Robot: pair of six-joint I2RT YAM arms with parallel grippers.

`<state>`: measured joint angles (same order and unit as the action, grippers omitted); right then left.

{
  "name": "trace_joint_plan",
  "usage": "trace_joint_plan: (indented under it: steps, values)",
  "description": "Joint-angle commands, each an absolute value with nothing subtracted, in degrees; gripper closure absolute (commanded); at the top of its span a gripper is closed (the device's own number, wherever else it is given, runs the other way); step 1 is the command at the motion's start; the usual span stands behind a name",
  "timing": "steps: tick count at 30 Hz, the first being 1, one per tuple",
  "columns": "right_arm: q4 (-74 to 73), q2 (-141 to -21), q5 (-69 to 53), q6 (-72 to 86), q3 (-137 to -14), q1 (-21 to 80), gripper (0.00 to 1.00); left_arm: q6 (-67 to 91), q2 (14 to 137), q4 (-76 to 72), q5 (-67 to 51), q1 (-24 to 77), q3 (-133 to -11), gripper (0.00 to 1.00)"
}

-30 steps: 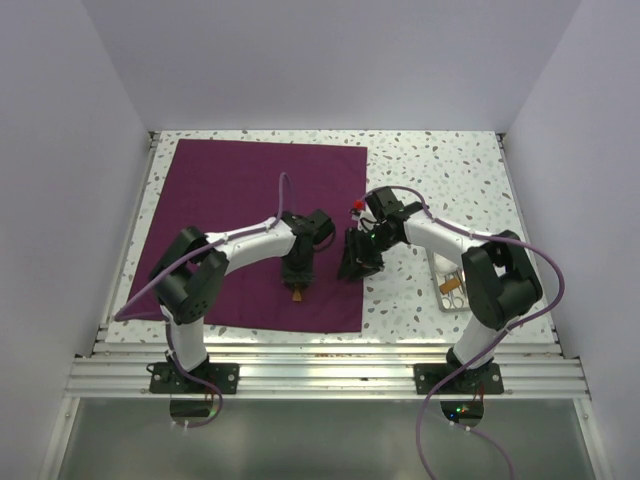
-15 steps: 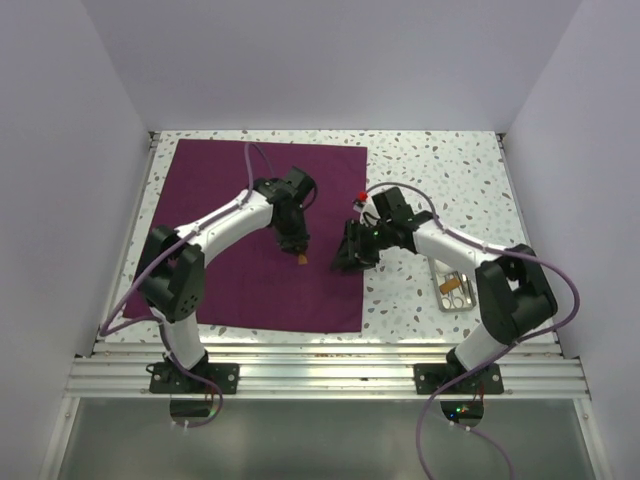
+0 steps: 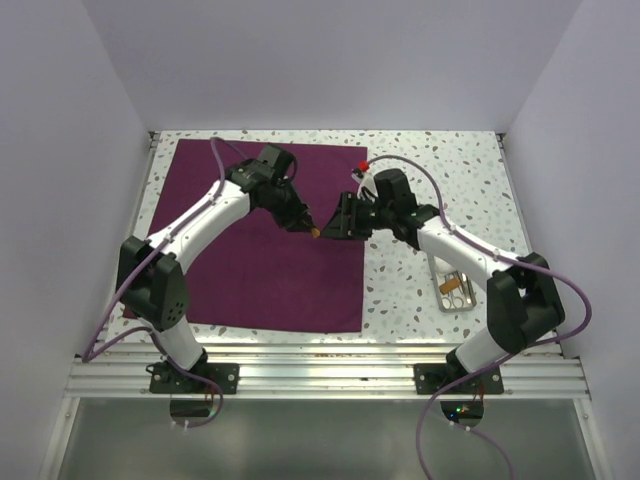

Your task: Prepare the surgical pack

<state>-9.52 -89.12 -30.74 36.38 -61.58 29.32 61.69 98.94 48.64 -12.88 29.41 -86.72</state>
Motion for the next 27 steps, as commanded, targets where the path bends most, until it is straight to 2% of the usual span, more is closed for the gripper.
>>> trace_joint_plan:
  steps: [1,18,27]
  values:
    - [-4.49,-89.30,-27.34,35.42,-65.30,29.62,0.47,67.58,95.71,46.23,-16.70,27.69,-88.77,0.75]
    - [-2.72,-90.87,-27.77,37.88,-67.41,31.55,0.50,69.43,95.89,45.18,-17.75,26.81,-88.33,0.75]
    - [-1.23,-93.25,-28.13,40.08,-68.82,32.43,0.65,69.35,96.50,45.35,-17.67,26.98,-88.95,0.75]
